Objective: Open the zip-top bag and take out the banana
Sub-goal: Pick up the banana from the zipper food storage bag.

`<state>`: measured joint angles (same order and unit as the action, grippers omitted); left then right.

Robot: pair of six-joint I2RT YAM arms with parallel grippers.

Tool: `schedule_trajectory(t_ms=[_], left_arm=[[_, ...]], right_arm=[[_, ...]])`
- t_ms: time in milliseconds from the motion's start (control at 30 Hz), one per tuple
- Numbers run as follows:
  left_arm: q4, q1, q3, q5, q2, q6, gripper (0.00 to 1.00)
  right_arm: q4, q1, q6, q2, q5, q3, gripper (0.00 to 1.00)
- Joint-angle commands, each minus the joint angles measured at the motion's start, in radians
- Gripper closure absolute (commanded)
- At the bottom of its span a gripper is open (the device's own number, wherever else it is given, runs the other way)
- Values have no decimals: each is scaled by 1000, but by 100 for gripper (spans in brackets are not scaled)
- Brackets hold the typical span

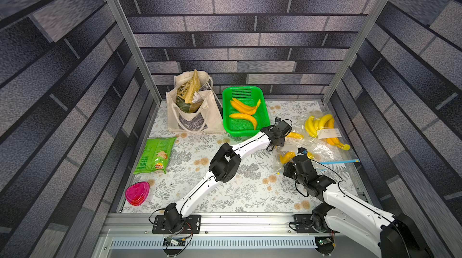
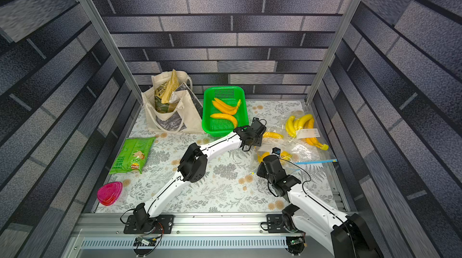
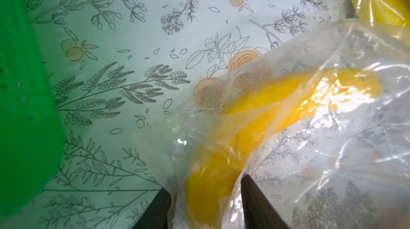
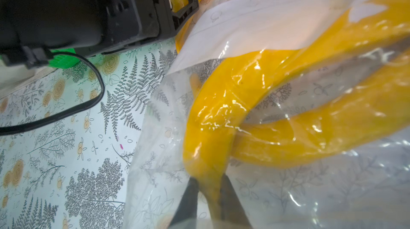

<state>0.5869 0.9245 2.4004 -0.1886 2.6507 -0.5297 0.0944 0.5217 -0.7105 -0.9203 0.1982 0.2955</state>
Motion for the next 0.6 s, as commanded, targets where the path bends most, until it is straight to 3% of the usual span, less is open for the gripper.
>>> schedule_trajectory(t_ms=[0, 367, 567], left_arm=[[-25, 15, -25, -37, -81, 31, 62], [-76, 19, -123, -57, -174, 51, 69], [-50, 9, -35, -64, -157, 108, 81]], right_arm=[[68, 7, -9, 6, 23, 7, 80], [64, 7, -6, -15, 19, 18, 81], [68, 9, 4, 8, -3, 19, 81]])
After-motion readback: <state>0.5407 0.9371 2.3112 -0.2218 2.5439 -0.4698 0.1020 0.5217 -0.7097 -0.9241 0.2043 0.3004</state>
